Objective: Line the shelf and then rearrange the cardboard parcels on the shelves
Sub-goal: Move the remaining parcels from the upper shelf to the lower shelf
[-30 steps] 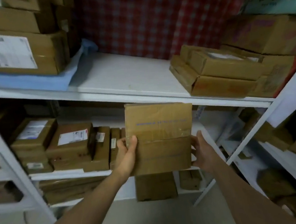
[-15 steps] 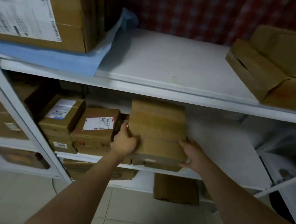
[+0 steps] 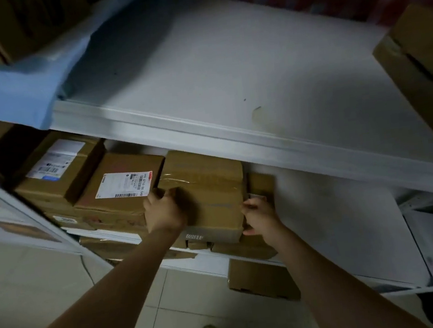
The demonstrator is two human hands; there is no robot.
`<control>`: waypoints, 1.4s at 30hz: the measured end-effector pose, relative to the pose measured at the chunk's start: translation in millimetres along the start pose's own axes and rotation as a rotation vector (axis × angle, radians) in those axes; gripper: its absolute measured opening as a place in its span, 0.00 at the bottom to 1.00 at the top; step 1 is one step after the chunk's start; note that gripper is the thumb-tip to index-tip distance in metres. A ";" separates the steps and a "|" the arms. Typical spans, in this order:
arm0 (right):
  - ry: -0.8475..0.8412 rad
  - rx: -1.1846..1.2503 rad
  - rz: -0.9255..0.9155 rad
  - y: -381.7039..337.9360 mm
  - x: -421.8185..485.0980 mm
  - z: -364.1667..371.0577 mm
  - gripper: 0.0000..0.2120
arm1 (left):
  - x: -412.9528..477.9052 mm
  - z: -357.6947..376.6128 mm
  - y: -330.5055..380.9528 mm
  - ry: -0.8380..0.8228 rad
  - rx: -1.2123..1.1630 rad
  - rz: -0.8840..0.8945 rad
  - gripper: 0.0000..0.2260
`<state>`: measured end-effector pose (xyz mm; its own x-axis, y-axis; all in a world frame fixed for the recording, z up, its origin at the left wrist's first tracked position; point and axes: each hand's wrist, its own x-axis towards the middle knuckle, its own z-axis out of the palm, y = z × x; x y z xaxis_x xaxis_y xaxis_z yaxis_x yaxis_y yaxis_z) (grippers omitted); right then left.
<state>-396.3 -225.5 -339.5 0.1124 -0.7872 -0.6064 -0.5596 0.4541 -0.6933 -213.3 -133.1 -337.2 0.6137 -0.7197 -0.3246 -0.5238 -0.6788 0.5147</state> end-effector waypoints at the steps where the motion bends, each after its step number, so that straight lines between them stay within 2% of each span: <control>1: -0.019 -0.014 0.023 -2.6 1.4 -0.9 0.06 | 0.7 -1.2 3.1 -0.020 -0.006 0.000 0.27; 5: -0.020 -0.032 0.043 -7.5 -3.5 -1.4 0.06 | -4.1 -9.9 14.5 -0.039 0.028 0.022 0.28; 7: 0.068 -0.122 -0.025 -8.9 -15.2 -2.9 0.04 | -19.0 -17.4 22.0 -0.022 0.045 0.068 0.30; 9: 0.156 -0.165 -0.097 -8.0 -24.9 -6.3 0.06 | -33.3 -24.3 30.4 -0.019 0.051 0.111 0.29; 11: 0.246 -0.146 -0.135 -5.9 -40.2 -14.4 0.08 | -50.2 -34.1 39.3 -0.013 0.032 0.203 0.26; 13: 0.375 -0.151 -0.164 -3.4 -59.8 -30.7 0.13 | -68.8 -45.9 53.7 0.003 -0.046 0.348 0.18; 15: 0.516 -0.087 -0.180 1.6 -82.8 -51.1 0.17 | -93.1 -60.0 74.4 -0.013 -0.116 0.476 0.09; 17: 0.660 0.021 -0.210 4.6 -114.9 -80.2 0.15 | -119.6 -73.2 103.7 -0.053 -0.110 0.601 0.06; 22: 0.988 0.193 -0.298 0.6 -187.0 -164.9 0.14 | -182.1 -86.6 171.1 -0.274 0.041 0.836 0.11; 25: 1.101 0.400 -0.418 -7.9 -224.9 -214.2 0.11 | -213.4 -86.1 204.0 -0.205 -0.035 0.936 0.09; 27: 1.226 0.530 -0.452 -14.2 -237.3 -249.3 0.13 | -226.8 -86.7 227.1 -0.143 -0.213 0.948 0.07; 29: 1.266 0.644 -0.457 -21.6 -249.0 -290.3 0.15 | -238.1 -90.0 256.1 -0.065 -0.358 0.961 0.11; 32: 1.211 0.660 -0.421 -27.5 -254.9 -349.0 0.21 | -241.0 -94.4 298.0 -0.055 -0.514 0.914 0.20; 36: 1.045 0.618 -0.344 -33.1 -251.7 -380.3 0.30 | -232.4 -90.1 335.9 -0.228 -0.649 0.786 0.27; 39: 1.137 0.470 -0.368 -44.7 -248.0 -372.8 0.31 | -236.2 -90.1 346.3 -0.333 -0.856 0.704 0.24; 42: 1.208 0.464 -0.429 -50.6 -242.5 -351.8 0.28 | -232.2 -99.8 338.1 -0.262 -1.014 0.594 0.18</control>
<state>-684.1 -204.3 -20.3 -0.7100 -0.6630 0.2372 -0.3106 -0.0075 -0.9505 -473.9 -181.0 -8.6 0.2336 -0.9687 0.0833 0.0911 0.1071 0.9901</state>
